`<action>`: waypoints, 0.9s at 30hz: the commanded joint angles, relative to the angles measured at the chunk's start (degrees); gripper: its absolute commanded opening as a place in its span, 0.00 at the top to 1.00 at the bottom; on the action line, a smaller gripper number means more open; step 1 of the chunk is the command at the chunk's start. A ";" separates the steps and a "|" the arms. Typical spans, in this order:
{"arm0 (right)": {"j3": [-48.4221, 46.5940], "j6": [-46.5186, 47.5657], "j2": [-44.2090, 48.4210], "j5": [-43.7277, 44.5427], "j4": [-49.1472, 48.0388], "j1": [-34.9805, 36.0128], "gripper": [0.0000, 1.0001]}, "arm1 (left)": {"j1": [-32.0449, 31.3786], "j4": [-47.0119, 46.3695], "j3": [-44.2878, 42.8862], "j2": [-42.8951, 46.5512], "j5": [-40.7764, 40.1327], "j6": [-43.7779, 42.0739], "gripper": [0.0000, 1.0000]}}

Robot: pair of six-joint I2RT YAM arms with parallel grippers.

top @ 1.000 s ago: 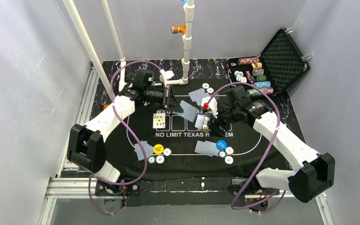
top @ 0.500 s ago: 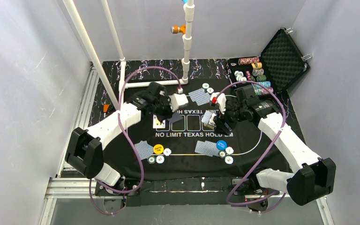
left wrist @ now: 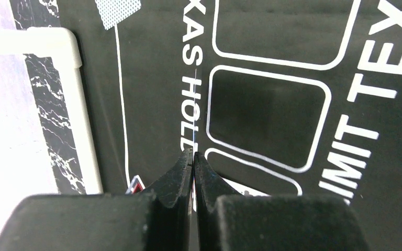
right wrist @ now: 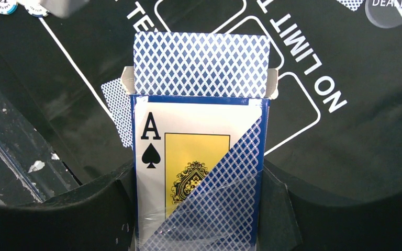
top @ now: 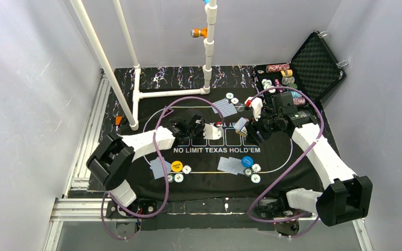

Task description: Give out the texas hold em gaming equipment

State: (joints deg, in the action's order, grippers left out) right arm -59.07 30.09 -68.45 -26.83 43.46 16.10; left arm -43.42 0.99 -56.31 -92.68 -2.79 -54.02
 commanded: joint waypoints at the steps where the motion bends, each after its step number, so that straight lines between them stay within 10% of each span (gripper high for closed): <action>1: -1.82 -1.96 -0.90 -0.24 -1.63 -1.14 0.99 | -1.31 -6.56 1.76 -3.33 -5.98 -5.59 1.00; 14: -2.99 -1.96 -1.85 -0.41 -1.18 -1.24 0.99 | -4.36 0.30 6.46 -1.37 -0.85 0.64 0.88; 27: -2.89 0.11 -1.93 -1.23 0.34 -1.16 0.99 | -3.70 18.01 -2.98 5.41 10.82 13.53 0.18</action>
State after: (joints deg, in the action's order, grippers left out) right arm -59.83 28.91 -70.74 -26.06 43.75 15.07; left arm -47.44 8.88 -53.19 -93.23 -0.27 -49.06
